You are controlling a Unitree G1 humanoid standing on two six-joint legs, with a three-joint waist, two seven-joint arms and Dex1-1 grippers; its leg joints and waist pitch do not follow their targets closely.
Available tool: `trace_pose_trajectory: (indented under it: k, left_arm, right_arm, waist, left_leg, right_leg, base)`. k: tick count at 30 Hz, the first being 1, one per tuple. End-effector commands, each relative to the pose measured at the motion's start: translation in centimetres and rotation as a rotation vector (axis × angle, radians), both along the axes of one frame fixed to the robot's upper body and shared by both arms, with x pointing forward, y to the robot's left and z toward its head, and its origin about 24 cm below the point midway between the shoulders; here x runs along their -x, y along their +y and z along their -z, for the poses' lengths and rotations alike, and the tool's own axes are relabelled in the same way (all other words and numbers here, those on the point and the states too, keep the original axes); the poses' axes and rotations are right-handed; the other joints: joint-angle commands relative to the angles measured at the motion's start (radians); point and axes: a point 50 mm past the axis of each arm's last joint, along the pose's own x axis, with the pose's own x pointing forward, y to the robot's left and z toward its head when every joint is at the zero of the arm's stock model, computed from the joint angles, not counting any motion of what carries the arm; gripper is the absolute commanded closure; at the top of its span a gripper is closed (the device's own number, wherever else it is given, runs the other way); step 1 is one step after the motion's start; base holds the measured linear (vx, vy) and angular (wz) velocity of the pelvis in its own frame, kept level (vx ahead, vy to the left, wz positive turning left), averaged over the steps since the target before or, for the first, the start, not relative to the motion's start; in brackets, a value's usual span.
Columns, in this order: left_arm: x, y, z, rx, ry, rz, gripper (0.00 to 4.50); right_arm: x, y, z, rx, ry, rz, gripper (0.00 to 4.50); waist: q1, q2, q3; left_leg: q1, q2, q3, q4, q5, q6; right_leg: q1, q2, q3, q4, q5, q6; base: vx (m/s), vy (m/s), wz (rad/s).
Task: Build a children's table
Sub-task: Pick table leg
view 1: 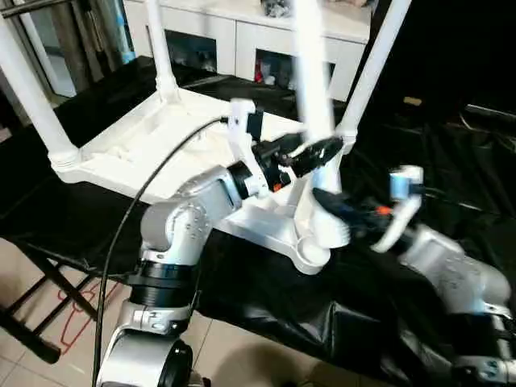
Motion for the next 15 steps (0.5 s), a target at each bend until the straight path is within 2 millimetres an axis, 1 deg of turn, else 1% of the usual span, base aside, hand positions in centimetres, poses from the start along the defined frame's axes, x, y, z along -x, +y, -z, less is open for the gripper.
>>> trace_pose_trajectory:
  k: [1, 2, 4, 6, 7, 8, 10, 11, 12, 13, 14, 15]
  left_arm:
    - [-0.4, -0.3, -0.9, -0.004, 0.001, -0.024, 0.00]
    - [-0.5, -0.2, -0.9, -0.004, 0.008, -0.034, 0.00]
    - [-0.6, -0.1, -0.9, -0.009, 0.017, -0.053, 0.00]
    - [-0.8, 0.0, -0.9, -0.011, 0.021, -0.069, 0.00]
    - [-1.0, 0.1, -0.9, -0.013, 0.028, -0.093, 0.00]
    - [-1.3, 0.3, -0.9, -0.012, 0.038, -0.125, 0.00]
    - [-1.9, 0.6, -1.0, 0.001, 0.060, -0.174, 0.00]
    - [-1.9, 0.6, -1.0, 0.002, 0.061, -0.175, 0.00]
    - [-2.0, 0.7, -1.0, 0.011, 0.070, -0.186, 0.18]
    - [-2.0, 0.7, -1.0, 0.011, 0.070, -0.186, 0.18]
    - [-2.3, 0.9, -1.1, 0.016, 0.080, -0.222, 0.35]
    - [-2.6, 1.1, -1.0, 0.021, 0.090, -0.258, 0.35]
  right_arm:
    - [-1.1, 0.6, -0.9, 0.108, -0.078, 0.066, 2.61]
    - [-1.3, 0.8, -1.0, 0.126, -0.084, 0.080, 2.61]
    - [-1.6, 1.2, -1.1, 0.155, -0.097, 0.095, 2.61]
    - [-1.9, 1.4, -1.2, 0.182, -0.105, 0.110, 2.61]
    - [-2.2, 1.9, -1.3, 0.224, -0.119, 0.130, 2.61]
    - [-2.7, 2.7, -1.5, 0.275, -0.145, 0.149, 2.61]
    - [-3.3, 4.4, -2.1, 0.352, -0.213, 0.171, 2.61]
    - [-3.3, 4.4, -2.2, 0.353, -0.214, 0.171, 2.61]
    - [-3.3, 5.0, -2.4, 0.369, -0.242, 0.169, 2.61]
    - [-3.3, 5.0, -2.4, 0.369, -0.242, 0.169, 2.61]
    - [-3.5, 5.8, -2.6, 0.392, -0.269, 0.179, 2.61]
    - [-3.7, 6.4, -2.8, 0.404, -0.282, 0.196, 2.61]
  waist:
    - [-0.002, -0.015, -0.074]
    - [-0.003, -0.015, -0.073]
    - [-0.002, -0.013, -0.072]
    - [-0.003, -0.015, -0.074]
    - [-0.004, -0.014, -0.076]
    - [-0.007, -0.013, -0.076]
    - [-0.008, -0.013, -0.075]
    - [-0.009, -0.014, -0.074]
    - [-0.006, -0.014, -0.076]
    - [-0.006, -0.013, -0.076]
    - [-0.006, -0.012, -0.077]
    - [-0.006, -0.012, -0.077]
  left_leg:
    - [0.014, 0.035, -0.021, -0.072, -0.155, 0.012]
    - [0.017, 0.033, -0.020, -0.072, -0.165, 0.012]
    - [0.019, 0.033, -0.019, -0.071, -0.172, 0.016]
    - [0.017, 0.034, -0.019, -0.072, -0.162, 0.021]
    - [0.017, 0.036, -0.020, -0.072, -0.146, 0.019]
    - [0.017, 0.034, -0.020, -0.073, -0.140, 0.014]
    - [0.017, 0.034, -0.020, -0.073, -0.149, 0.007]
    - [0.018, 0.033, -0.019, -0.073, -0.161, 0.003]
    - [0.020, 0.034, -0.019, -0.073, -0.159, 0.005]
    - [0.020, 0.036, -0.019, -0.073, -0.156, 0.005]
    - [0.020, 0.034, -0.017, -0.073, -0.142, 0.011]
    - [0.021, 0.035, -0.017, -0.073, -0.139, 0.011]
  right_leg:
    - [0.054, -0.079, 0.038, -0.087, -0.422, -0.080]
    - [0.055, -0.079, 0.038, -0.089, -0.433, -0.079]
    - [0.052, -0.079, 0.039, -0.092, -0.437, -0.079]
    - [0.055, -0.076, 0.040, -0.088, -0.406, -0.085]
    - [0.054, -0.076, 0.041, -0.082, -0.371, -0.095]
    - [0.053, -0.073, 0.039, -0.081, -0.354, -0.104]
    - [0.054, -0.076, 0.041, -0.079, -0.356, -0.106]
    - [0.055, -0.077, 0.042, -0.082, -0.362, -0.106]
    - [0.056, -0.078, 0.043, -0.080, -0.352, -0.107]
    - [0.055, -0.078, 0.044, -0.078, -0.340, -0.110]
    - [0.055, -0.074, 0.045, -0.074, -0.300, -0.118]
    - [0.054, -0.074, 0.046, -0.072, -0.288, -0.124]
  base:
    - [0.000, 0.000, 0.00]
    - [0.000, 0.000, 0.00]
    - [0.000, 0.000, 0.00]
    - [0.000, 0.000, 0.00]
    - [0.000, 0.000, 0.00]
    - [0.000, 0.000, 0.00]
    - [0.000, 0.000, 0.00]
    - [0.000, 0.000, 0.00]
    - [0.000, 0.000, 0.00]
    - [0.000, 0.000, 0.00]
    - [0.000, 0.000, 0.00]
    - [0.000, 0.000, 0.00]
